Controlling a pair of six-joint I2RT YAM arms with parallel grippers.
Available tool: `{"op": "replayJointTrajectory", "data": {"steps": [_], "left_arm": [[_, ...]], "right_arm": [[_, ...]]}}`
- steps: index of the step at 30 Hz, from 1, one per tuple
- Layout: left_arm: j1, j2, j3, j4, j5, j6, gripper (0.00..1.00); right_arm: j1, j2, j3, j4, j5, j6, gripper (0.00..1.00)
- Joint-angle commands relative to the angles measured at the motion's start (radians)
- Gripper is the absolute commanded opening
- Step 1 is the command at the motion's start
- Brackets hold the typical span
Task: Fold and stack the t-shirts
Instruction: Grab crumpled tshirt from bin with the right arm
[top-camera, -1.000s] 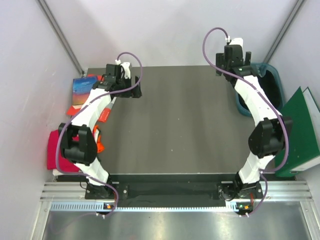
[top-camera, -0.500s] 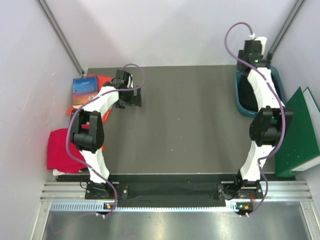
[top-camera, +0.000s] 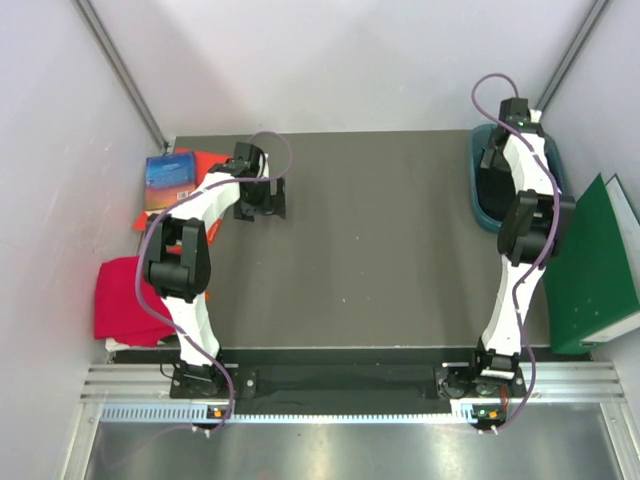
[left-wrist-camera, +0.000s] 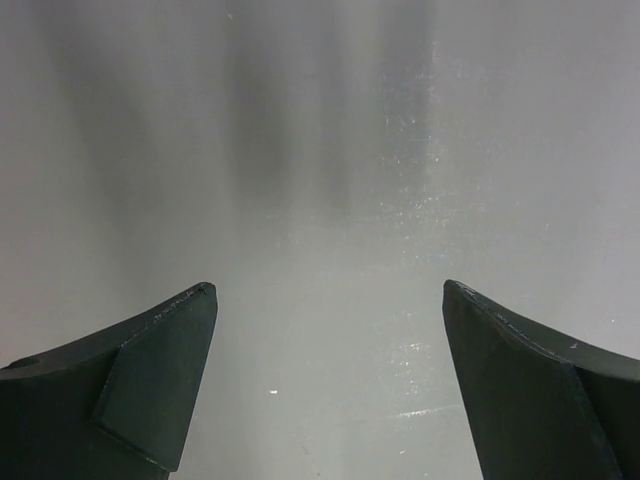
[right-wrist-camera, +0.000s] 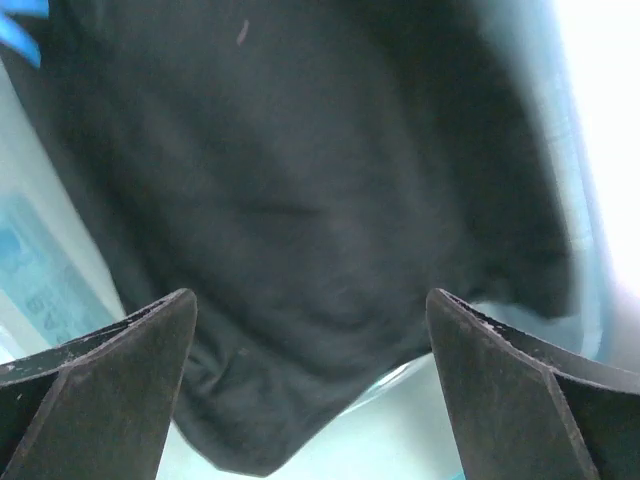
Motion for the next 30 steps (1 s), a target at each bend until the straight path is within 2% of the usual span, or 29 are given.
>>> {"op": "replayJointTrajectory", "data": {"steps": [1, 5, 9, 12, 14, 15, 16, 18, 22, 26, 30], "left_arm": [[-0.001, 0.017, 0.039, -0.010, 0.031, 0.006, 0.99], [-0.001, 0.027, 0.043, -0.013, 0.041, 0.005, 0.99], [-0.001, 0.027, 0.043, -0.016, 0.044, 0.007, 0.99], [-0.001, 0.028, 0.050, -0.024, 0.044, 0.009, 0.99], [-0.001, 0.022, 0.050, -0.028, 0.045, 0.010, 0.99], [-0.001, 0.022, 0.053, -0.030, 0.044, 0.010, 0.99], [-0.001, 0.019, 0.051, -0.030, 0.045, 0.010, 0.99], [-0.001, 0.011, 0.057, -0.037, 0.042, 0.012, 0.99], [-0.001, -0.006, 0.053, -0.050, 0.045, 0.010, 0.99], [-0.001, -0.026, 0.031, -0.050, 0.051, 0.009, 0.99], [-0.002, -0.046, 0.019, -0.050, 0.062, 0.002, 0.99]], "right_arm": [[0.009, -0.008, -0.039, -0.043, -0.093, 0.080, 0.97], [0.009, 0.038, -0.074, -0.066, -0.109, 0.111, 0.92], [0.009, 0.090, -0.081, -0.112, -0.104, 0.133, 0.93], [0.009, 0.101, -0.108, -0.103, -0.106, 0.137, 0.82], [0.009, 0.102, -0.123, -0.096, -0.115, 0.136, 0.46], [0.009, 0.104, -0.125, -0.100, -0.115, 0.136, 0.21], [0.009, 0.104, -0.122, -0.108, -0.085, 0.154, 0.00], [0.011, 0.073, -0.137, -0.099, -0.063, 0.165, 0.00], [0.028, -0.110, -0.225, -0.005, 0.035, 0.165, 0.00], [0.049, -0.276, -0.234, 0.082, 0.138, 0.148, 0.00], [0.112, -0.424, -0.223, 0.257, 0.161, 0.059, 0.00]]}}
